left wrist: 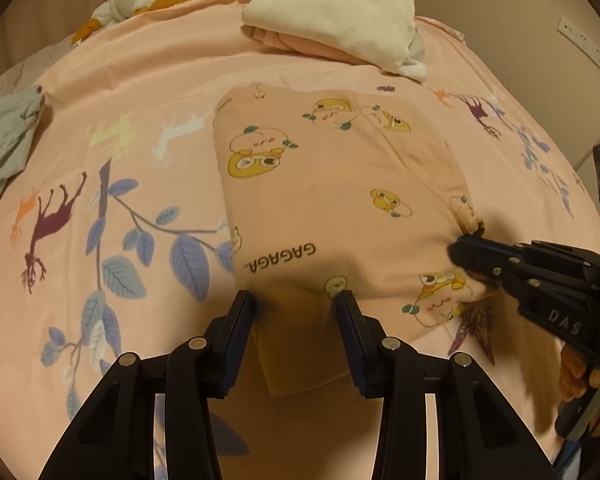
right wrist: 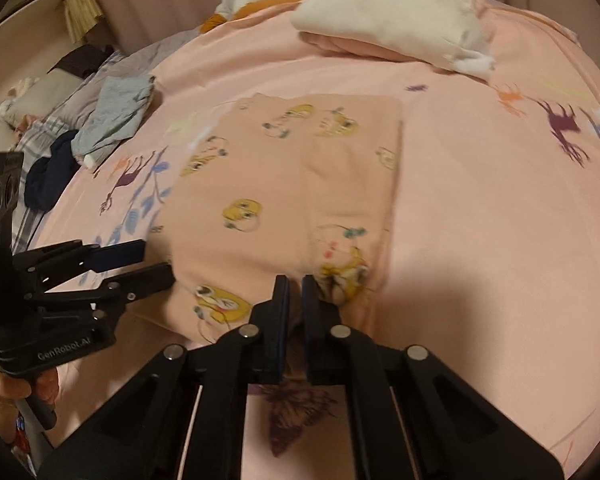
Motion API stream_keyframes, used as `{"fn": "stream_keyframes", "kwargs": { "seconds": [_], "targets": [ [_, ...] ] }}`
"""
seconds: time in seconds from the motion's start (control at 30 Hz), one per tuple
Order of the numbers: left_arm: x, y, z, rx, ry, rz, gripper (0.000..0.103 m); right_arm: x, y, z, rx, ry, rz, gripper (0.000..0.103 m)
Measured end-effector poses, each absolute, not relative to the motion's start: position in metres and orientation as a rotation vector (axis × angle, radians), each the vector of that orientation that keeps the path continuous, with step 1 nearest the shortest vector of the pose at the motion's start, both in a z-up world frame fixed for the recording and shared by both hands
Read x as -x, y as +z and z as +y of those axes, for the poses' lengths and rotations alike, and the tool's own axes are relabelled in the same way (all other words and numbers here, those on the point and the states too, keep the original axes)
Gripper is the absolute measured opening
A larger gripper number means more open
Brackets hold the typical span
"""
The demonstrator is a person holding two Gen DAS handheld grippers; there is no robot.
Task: Fold small clothes
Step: 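Move the open right tool to the end of the folded garment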
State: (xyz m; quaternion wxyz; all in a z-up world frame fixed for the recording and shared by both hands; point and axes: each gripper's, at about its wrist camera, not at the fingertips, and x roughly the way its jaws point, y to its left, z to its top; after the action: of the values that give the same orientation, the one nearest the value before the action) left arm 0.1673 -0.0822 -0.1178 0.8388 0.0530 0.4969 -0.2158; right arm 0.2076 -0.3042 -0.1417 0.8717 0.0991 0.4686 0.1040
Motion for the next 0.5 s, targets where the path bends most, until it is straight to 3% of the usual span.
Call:
{"fn": "stream_keyframes", "kwargs": {
  "seconds": [0.23,0.3,0.5],
  "targets": [
    [-0.163,-0.121,-0.075,-0.100,-0.457,1.060,0.041,-0.194,-0.148,-0.332,-0.295,0.171,0.996,0.003],
    [-0.161,-0.116,-0.073,-0.100,-0.460,1.049,0.041,-0.191,-0.142,-0.338,-0.291,0.156,0.980,0.015],
    [-0.171,-0.097,-0.067,-0.062,-0.473,0.991,0.041,-0.207,-0.117,-0.357,-0.382,0.179,0.889,0.021]
  ]
}}
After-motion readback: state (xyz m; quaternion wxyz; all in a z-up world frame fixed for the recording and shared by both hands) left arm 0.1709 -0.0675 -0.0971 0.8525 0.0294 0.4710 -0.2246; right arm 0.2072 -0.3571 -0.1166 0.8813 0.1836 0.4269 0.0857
